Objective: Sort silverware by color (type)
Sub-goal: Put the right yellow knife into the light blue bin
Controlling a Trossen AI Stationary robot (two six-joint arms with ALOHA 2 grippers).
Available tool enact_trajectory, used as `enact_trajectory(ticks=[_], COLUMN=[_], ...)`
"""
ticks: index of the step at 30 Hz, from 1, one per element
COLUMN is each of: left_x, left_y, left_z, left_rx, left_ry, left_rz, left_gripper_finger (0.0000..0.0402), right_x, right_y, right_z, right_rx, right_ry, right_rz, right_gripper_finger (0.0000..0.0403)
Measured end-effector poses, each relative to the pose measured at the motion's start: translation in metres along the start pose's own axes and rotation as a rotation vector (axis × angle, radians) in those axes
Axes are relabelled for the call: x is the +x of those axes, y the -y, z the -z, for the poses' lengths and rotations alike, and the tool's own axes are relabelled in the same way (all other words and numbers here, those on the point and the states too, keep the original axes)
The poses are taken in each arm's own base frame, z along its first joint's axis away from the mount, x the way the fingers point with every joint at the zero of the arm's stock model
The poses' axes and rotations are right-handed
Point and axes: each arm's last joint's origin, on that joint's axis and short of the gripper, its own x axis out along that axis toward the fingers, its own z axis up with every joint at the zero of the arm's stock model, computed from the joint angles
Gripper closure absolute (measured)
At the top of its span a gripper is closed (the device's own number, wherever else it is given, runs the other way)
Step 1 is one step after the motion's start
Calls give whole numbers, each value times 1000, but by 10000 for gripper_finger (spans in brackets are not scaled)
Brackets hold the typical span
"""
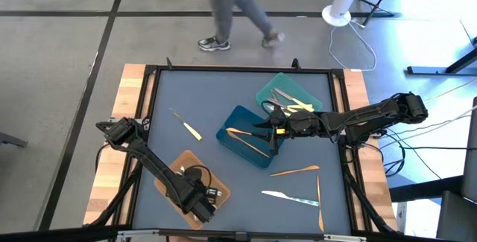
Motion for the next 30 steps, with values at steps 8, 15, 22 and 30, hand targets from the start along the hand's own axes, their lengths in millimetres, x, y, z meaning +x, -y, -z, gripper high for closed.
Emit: enact_trajectory(ticks=[8,15,22,30], left_x=[-2,-19,-49,-85], left_y=[0,-1,-9,-25], left_z=[-1,-3,-12,-31], left_rx=[8,9,9,0], left_ry=[12,16,37,112], left_rz=[8,2,38,142], left_gripper_finger=[241,242,243,243], right_x=[0,0,0,0], right_y=[0,0,0,0], right_z=[0,0,0,0], right_rx=[0,0,0,0], right_ry=[0,1,1,1], right_rz=[0,0,0,1], right_gripper_finger=[253,253,253,253])
